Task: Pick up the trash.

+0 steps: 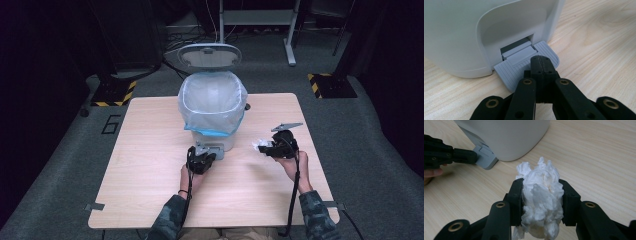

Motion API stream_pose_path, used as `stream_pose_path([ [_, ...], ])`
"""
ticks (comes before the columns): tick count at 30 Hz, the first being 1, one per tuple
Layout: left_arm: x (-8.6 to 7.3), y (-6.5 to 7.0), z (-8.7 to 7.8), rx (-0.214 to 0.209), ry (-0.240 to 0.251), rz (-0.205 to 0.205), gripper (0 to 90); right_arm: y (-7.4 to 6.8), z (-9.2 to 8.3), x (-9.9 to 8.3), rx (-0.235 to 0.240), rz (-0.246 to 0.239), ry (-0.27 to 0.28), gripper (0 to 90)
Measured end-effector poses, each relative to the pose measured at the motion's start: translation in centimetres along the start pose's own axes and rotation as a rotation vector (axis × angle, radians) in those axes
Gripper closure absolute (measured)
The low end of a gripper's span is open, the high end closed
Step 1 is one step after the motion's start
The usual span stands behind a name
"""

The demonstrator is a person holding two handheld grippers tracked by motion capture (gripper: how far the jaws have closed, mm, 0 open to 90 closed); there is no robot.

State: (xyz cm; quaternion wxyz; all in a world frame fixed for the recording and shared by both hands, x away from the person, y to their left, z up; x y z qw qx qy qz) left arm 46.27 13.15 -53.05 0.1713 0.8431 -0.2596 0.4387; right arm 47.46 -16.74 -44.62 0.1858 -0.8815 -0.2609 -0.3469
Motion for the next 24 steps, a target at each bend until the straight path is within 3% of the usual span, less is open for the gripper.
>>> stream_pose_path([
  [15, 0.0, 0.0, 0.1, -0.006, 0.007, -0.011, 90.0, -0.4, -2.2, 2.0, 0.019, -0.029, 0.029, 60.5],
  [17, 0.0, 0.0, 0.0, 0.003, -0.003, 0.006, 89.9, -0.5, -2.5, 2.4, 0.018, -0.038, 0.031, 60.5],
  [24, 0.0, 0.0, 0.0, -0.001, -0.001, 0.004, 89.9, -0.7, -3.2, 3.4, 0.039, -0.042, 0.043, 60.5],
])
Point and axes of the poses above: each handheld gripper's, and its own axes: z roughly forward along the jaws, x roughly out of its top, y roughly to its right, the point moved 1 cm from there along z, roughly forward along the jaws, and after that the axes turned 1 degree about x, right-handed, at the moved point
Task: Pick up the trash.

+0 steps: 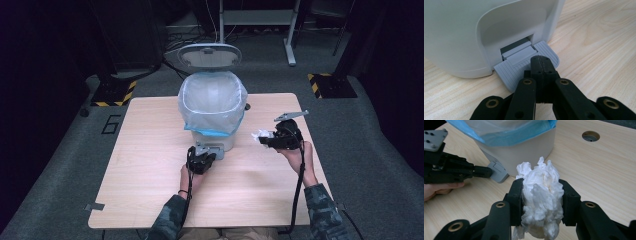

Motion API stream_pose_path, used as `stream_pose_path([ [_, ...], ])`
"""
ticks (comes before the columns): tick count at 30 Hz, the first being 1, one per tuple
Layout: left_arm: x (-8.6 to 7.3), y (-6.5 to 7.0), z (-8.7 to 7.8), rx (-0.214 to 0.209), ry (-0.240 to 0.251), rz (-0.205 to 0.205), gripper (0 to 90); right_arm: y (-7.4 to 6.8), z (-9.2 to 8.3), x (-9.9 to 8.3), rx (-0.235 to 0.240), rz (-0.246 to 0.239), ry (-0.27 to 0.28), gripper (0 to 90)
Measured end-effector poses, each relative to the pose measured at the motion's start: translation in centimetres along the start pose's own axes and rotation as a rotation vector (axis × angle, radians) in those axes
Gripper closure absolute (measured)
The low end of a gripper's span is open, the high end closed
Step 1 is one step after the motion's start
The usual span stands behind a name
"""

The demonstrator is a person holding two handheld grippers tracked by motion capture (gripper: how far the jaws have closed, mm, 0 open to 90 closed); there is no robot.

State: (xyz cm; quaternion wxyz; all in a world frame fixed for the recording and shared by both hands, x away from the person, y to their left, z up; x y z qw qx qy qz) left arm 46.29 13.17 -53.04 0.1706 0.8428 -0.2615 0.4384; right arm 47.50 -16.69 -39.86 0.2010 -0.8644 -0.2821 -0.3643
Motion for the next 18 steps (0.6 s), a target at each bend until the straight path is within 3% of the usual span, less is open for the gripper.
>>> stream_pose_path([
  [18, 0.0, 0.0, 0.1, -0.010, 0.010, -0.019, 89.9, -0.3, -1.6, 2.8, 0.027, -0.019, 0.032, 60.6],
])
Point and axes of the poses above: each handheld gripper's, and its own axes: z roughly forward along the jaws, x roughly out of its top, y roughly to its right, the point moved 1 cm from there along z, roughly forward along the jaws, and after that the axes turned 1 degree about x, right-handed, at the moved point
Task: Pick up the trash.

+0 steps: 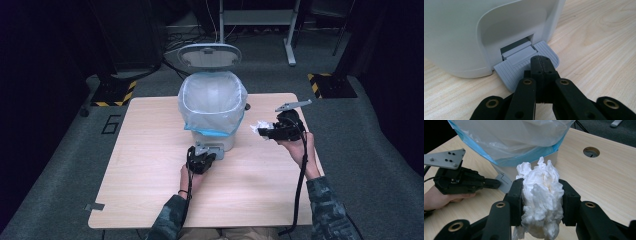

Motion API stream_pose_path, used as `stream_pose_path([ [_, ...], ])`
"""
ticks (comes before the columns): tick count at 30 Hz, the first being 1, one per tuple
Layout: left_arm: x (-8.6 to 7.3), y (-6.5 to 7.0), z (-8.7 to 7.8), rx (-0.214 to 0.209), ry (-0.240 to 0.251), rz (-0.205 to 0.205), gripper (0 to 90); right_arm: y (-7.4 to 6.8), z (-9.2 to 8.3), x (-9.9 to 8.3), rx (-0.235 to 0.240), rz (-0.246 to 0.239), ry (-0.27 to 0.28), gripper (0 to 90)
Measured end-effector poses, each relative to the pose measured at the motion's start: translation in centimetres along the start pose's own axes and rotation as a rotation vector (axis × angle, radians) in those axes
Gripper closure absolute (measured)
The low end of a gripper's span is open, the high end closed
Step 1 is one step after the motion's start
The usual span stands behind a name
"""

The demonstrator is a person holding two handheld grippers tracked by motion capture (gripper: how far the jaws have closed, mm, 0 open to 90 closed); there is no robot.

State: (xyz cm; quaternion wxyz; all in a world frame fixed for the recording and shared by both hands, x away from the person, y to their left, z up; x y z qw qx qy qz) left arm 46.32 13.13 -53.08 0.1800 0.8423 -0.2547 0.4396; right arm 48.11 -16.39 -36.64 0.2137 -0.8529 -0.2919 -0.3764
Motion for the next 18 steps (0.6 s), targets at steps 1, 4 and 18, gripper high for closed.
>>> stream_pose_path([
  [1, 0.0, 0.0, 0.0, 0.000, -0.001, 0.000, 89.9, 0.0, 0.0, 0.1, 0.004, -0.003, -0.001, 60.6],
  [4, 0.0, 0.0, 0.0, -0.001, 0.001, -0.003, 90.0, 0.0, -0.2, 0.5, 0.005, -0.009, 0.002, 60.6],
  [18, 0.0, 0.0, 0.0, -0.003, 0.003, -0.005, 90.0, -0.5, -1.2, 3.2, 0.001, -0.043, 0.016, 60.8],
])
Point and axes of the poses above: each handheld gripper's, and its own axes: z roughly forward along the jaws, x roughly out of its top, y roughly to its right, the point moved 1 cm from there along z, roughly forward along the jaws, and after that the axes turned 1 degree about x, right-handed, at the moved point
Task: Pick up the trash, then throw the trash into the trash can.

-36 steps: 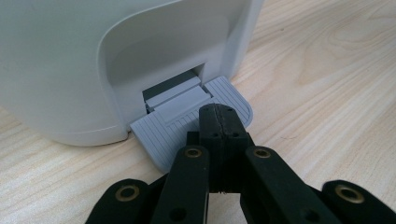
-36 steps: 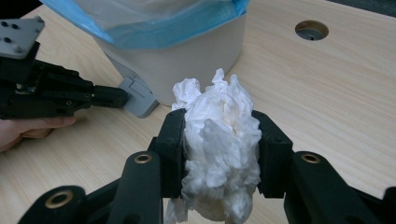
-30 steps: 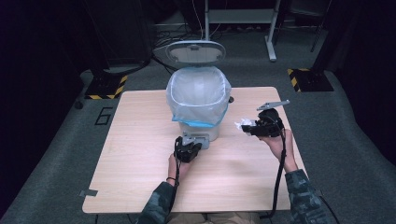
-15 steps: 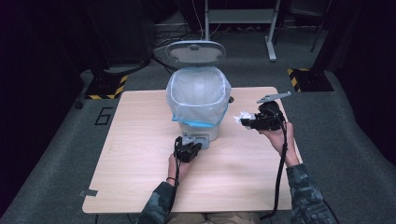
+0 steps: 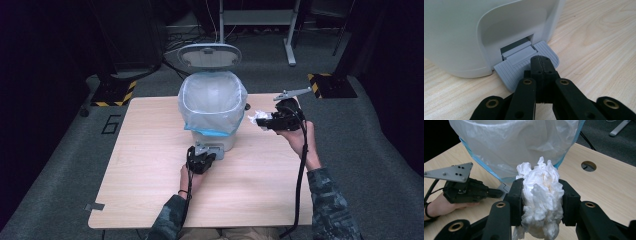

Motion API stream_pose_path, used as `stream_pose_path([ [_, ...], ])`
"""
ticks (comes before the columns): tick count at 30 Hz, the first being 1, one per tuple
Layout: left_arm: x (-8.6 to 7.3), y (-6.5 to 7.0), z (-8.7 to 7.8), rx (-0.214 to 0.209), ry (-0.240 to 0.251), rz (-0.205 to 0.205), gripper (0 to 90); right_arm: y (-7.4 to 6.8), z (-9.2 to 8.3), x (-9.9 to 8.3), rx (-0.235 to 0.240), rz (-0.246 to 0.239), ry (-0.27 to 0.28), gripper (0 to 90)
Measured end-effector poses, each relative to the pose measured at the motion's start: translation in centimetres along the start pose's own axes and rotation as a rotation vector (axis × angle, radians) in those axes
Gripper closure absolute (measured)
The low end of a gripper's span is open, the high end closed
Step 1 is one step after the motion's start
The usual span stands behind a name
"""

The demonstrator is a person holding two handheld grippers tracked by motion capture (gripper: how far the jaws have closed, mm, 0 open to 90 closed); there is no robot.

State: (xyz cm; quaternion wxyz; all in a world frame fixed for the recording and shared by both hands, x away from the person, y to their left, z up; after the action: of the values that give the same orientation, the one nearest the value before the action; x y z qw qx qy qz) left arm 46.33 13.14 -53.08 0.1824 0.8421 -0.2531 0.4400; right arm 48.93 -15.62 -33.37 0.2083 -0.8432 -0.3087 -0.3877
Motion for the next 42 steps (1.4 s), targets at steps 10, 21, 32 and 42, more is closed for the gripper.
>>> stream_pose_path([
  [10, 0.0, -0.1, -0.1, 0.001, -0.008, 0.008, 89.9, -0.2, -0.7, 1.7, -0.007, -0.022, 0.002, 60.9],
  [21, 0.0, -0.1, -0.1, -0.005, -0.006, 0.003, 89.9, -0.3, -1.8, 3.5, -0.020, -0.040, 0.003, 60.9],
  [32, 0.0, -0.4, -0.1, -0.007, -0.018, 0.023, 89.9, -0.4, -3.4, 5.5, -0.041, -0.052, 0.000, 60.9],
  [42, 0.1, -0.5, -0.1, -0.014, -0.017, 0.022, 89.9, -0.7, -4.1, 7.4, -0.048, -0.076, -0.003, 60.9],
])
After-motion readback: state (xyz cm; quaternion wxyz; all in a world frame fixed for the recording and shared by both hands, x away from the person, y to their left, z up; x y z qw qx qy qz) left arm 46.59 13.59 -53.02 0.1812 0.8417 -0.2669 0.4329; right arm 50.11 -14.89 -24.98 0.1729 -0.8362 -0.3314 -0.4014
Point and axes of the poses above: each handheld gripper's, and its own axes: z roughly forward along the jaws, x roughly out of its top, y roughly to its right, the point moved 1 cm from there along z, roughly forward along the jaws, and after that the axes turned 1 degree about x, right-handed, at the moved point
